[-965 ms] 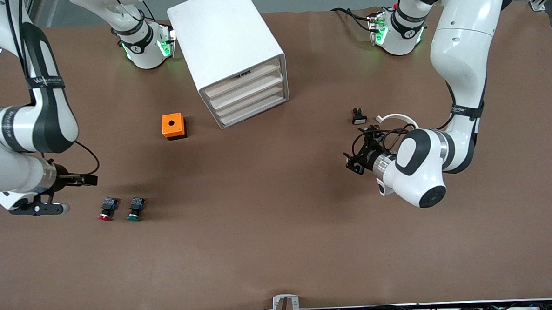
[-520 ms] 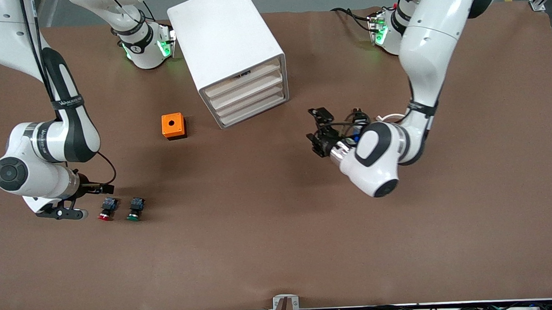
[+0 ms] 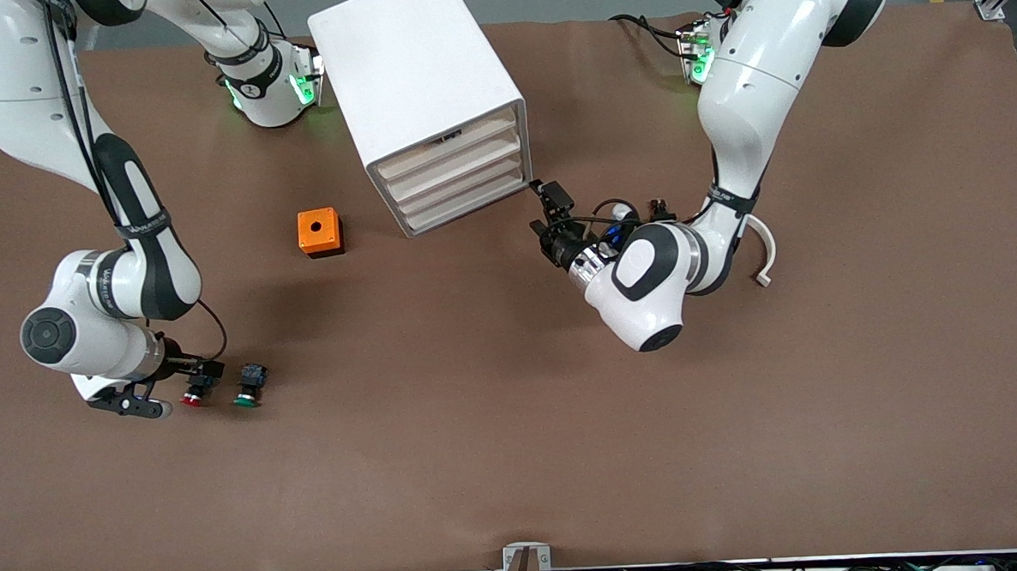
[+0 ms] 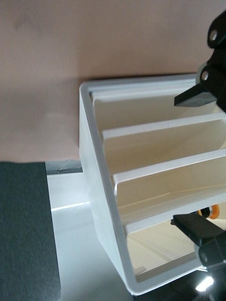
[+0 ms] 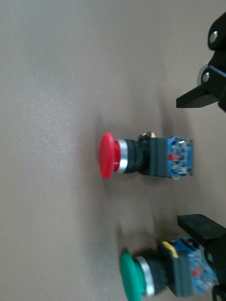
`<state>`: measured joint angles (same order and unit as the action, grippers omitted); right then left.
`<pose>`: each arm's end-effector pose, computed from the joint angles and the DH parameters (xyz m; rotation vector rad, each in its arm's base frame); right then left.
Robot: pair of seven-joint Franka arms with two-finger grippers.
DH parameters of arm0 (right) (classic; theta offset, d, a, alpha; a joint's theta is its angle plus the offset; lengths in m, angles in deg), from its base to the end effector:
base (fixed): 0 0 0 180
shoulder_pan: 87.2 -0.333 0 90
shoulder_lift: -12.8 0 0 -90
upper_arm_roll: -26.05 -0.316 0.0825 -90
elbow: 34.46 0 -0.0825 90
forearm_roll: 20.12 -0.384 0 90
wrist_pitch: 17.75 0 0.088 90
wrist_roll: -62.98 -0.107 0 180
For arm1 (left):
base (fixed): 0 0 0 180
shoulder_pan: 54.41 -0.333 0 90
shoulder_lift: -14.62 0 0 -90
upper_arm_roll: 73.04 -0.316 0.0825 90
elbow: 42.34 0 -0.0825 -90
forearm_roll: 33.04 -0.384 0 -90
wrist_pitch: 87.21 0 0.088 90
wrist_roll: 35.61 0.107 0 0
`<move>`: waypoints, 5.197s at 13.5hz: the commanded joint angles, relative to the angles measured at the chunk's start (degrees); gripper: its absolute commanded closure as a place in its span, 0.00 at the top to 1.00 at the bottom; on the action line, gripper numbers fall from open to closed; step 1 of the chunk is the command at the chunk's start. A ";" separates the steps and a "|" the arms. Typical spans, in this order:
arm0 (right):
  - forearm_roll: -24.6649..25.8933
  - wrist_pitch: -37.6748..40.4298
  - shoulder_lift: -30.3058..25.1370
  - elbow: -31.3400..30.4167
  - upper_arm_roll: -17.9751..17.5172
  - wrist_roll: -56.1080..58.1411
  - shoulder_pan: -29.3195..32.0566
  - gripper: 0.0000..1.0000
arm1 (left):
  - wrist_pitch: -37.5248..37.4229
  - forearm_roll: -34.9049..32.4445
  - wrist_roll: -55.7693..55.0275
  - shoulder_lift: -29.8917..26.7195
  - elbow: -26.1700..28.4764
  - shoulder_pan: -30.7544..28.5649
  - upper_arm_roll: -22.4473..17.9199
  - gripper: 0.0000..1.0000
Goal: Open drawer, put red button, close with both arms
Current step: 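Close the right gripper on the red button while the left gripper holds drawer, then pull the drawer open with the left gripper while the right gripper lifts button, then carry the red button over the open drawer with the right gripper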
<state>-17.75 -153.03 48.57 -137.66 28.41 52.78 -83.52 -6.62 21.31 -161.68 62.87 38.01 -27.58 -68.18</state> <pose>0.6435 -0.0669 0.1935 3.0620 -0.3787 -0.0960 0.5125 -0.4181 0.2165 -1.2396 -1.7945 1.4432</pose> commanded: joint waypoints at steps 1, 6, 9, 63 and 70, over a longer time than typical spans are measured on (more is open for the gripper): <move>-0.88 -0.33 1.05 0.72 -0.68 -1.40 0.63 1.00 | 0.26 2.95 -8.90 0.88 -1.16 3.84 -0.55 1.00; -0.96 -0.41 1.31 0.80 -0.77 -1.40 0.80 1.00 | 4.92 4.71 -12.53 2.99 -1.16 7.79 -0.90 0.91; -0.96 -0.50 2.18 1.94 -0.77 -1.32 1.07 1.00 | 7.64 4.98 -11.39 4.14 -1.51 9.03 -0.81 0.72; -16.70 35.63 -16.63 15.13 -1.12 -80.05 -40.58 0.24 | 4.92 6.57 18.98 2.55 -10.46 -9.69 -9.23 1.00; -19.77 30.44 -12.32 14.52 -1.12 -81.82 -44.02 0.23 | 5.10 -20.22 53.80 -3.16 -11.97 -10.57 -11.18 1.00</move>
<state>-36.05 -122.03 36.02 -123.63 26.67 -28.08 -126.57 -1.33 5.37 -114.25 61.14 25.41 -38.23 -78.53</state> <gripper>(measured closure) 0.590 0.000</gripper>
